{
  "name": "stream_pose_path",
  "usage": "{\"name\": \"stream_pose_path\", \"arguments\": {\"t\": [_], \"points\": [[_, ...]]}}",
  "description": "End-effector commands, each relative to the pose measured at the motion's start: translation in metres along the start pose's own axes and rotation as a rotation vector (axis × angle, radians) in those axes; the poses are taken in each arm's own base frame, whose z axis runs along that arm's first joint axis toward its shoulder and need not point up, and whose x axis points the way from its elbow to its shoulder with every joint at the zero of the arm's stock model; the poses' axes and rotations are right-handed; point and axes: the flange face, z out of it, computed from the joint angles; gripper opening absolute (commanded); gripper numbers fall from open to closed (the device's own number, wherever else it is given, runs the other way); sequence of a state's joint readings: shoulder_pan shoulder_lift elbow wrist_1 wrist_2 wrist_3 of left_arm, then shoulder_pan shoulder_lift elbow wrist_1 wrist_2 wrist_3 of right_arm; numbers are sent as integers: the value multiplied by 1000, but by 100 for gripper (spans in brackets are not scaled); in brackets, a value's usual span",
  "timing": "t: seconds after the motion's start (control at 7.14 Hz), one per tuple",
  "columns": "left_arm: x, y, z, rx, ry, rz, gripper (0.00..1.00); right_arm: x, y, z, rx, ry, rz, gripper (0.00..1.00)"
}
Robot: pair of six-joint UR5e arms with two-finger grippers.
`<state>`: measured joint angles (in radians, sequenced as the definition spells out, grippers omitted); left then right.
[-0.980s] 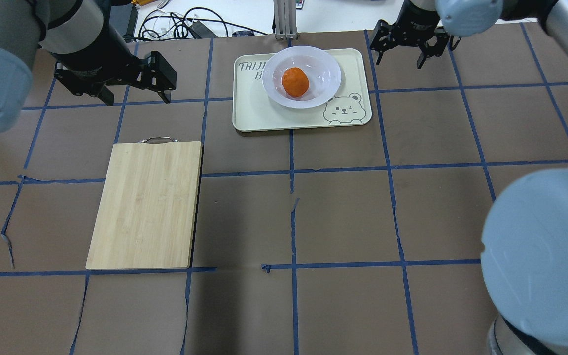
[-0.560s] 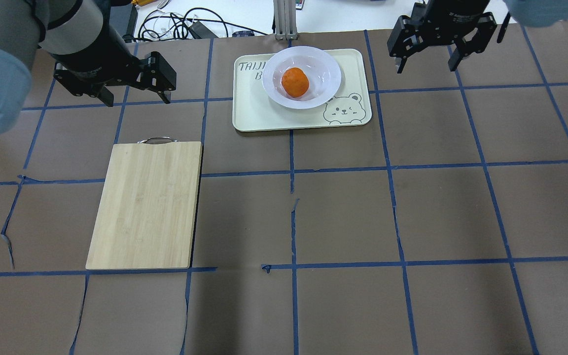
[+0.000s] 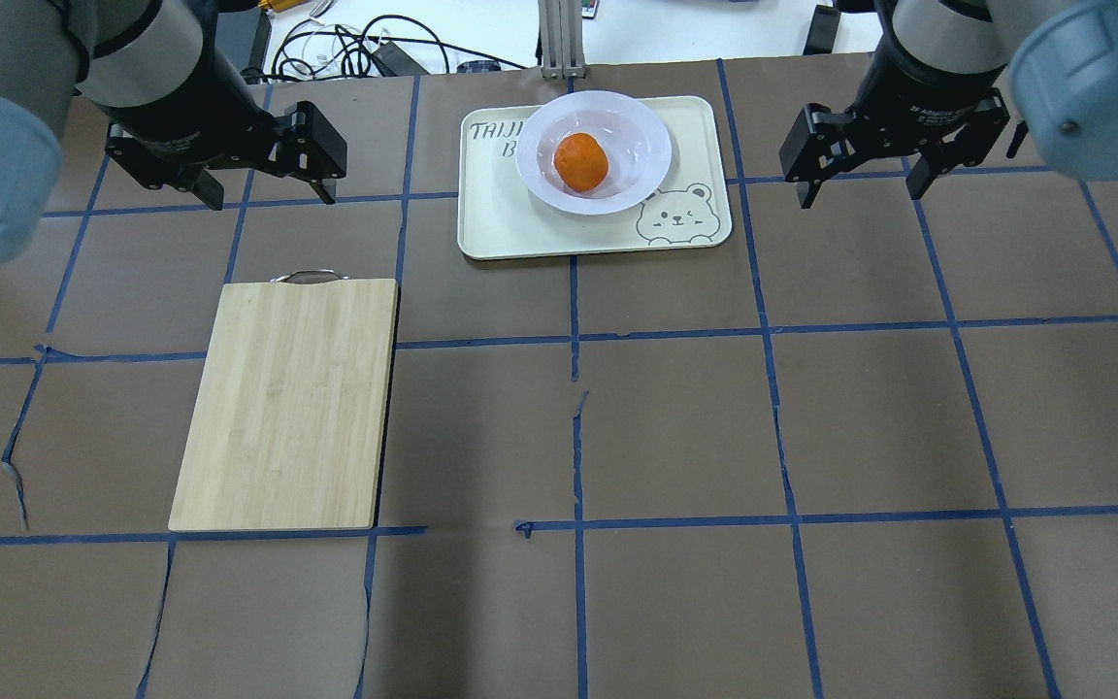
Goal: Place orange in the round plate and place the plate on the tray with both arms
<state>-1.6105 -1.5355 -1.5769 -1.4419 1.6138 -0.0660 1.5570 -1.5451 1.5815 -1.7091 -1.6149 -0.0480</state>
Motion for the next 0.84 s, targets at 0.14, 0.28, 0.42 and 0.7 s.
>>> {"name": "stream_pose_path", "arguments": {"t": [0.14, 0.28, 0.42, 0.7], "points": [[-1, 0, 0, 0, 0, -1, 100, 1, -5, -11, 21, 0, 7, 100], [0, 0, 0, 0, 0, 0, 100, 0, -4, -11, 19, 0, 7, 100], [0, 0, 0, 0, 0, 0, 100, 0, -4, -11, 19, 1, 9, 100], [0, 0, 0, 0, 0, 0, 100, 0, -4, -9, 18, -2, 13, 100]]}}
